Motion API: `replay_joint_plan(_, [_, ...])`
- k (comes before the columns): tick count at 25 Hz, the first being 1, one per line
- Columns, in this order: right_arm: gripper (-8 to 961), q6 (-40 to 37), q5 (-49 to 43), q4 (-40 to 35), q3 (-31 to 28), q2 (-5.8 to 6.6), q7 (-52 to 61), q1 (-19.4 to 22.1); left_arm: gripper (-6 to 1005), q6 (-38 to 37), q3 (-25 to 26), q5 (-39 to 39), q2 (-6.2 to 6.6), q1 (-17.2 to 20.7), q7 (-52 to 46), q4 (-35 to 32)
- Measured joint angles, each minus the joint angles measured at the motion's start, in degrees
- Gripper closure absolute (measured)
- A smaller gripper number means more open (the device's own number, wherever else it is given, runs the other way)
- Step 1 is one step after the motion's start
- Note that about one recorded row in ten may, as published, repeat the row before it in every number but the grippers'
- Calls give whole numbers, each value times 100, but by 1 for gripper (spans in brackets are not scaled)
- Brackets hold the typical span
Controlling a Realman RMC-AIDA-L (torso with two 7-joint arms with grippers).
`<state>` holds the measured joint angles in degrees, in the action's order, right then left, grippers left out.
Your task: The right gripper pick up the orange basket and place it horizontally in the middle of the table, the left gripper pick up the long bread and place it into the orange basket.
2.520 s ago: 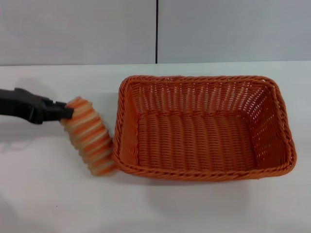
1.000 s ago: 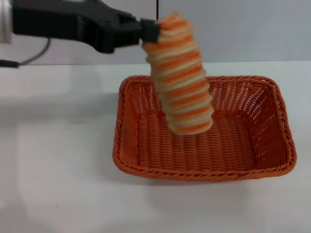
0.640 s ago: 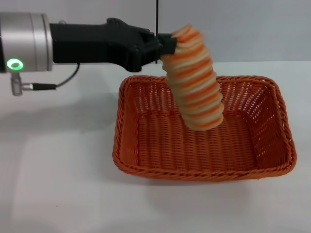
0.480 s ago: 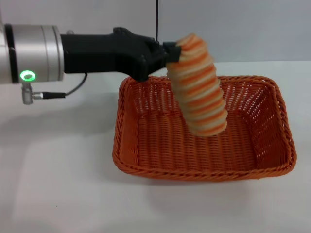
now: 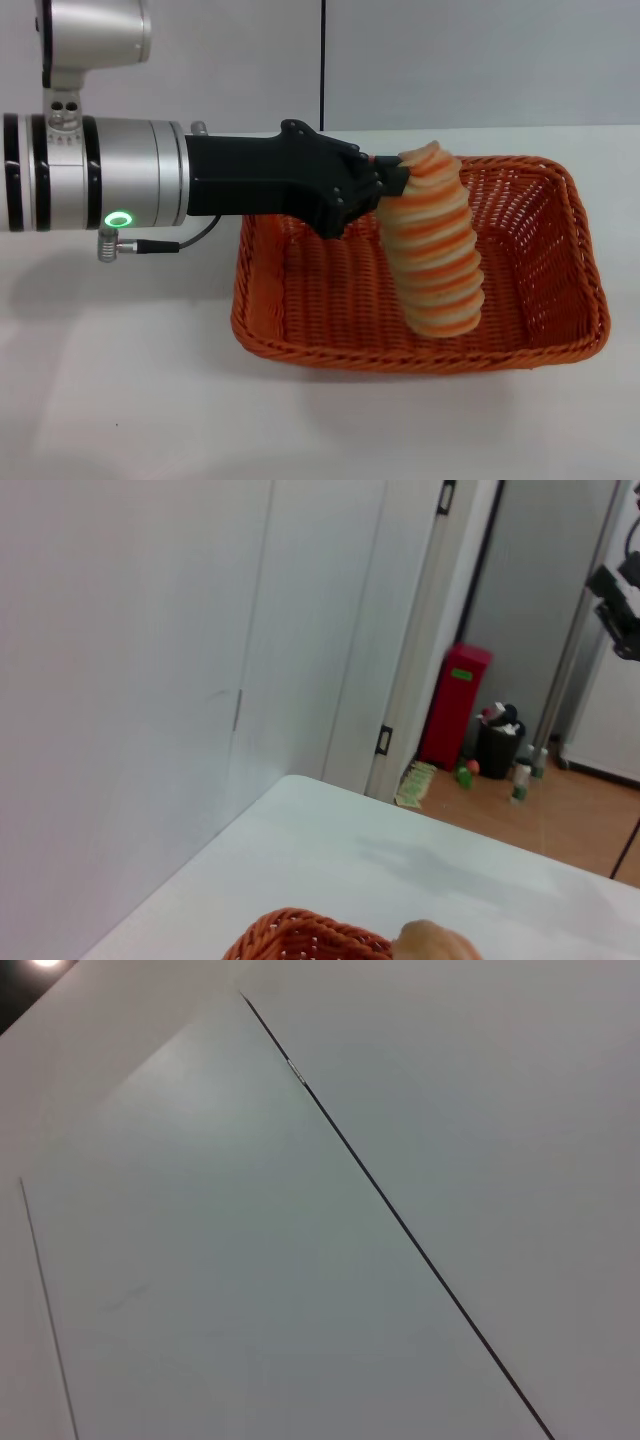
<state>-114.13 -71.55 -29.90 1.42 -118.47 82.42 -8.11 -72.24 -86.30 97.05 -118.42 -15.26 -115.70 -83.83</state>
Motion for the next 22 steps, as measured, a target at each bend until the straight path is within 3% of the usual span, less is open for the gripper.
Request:
replay_joint_plan(10, [558,-125,43,0,-51,0,29,63,777,482,-113,-918,11,353,1075,375])
replay_joint_plan(15, [553,-157,42,-24,-52,6,-5,33,516,484,161,-966,22,493,1170,386])
replay_joint_plan(18, [550,-138,17,-29,-28,23,-115,-16,431,481,399,-1307,18,659,1573,565])
replay_joint_plan(21, [547,-111,2,-8,0,23,-350,-74,347,475,521,-1742,16,734,1970,883])
replay_joint_plan(22, [546,-105,-2,-6,3,19,-448,-102,319,385,709,-2420,18,815,2734,1467])
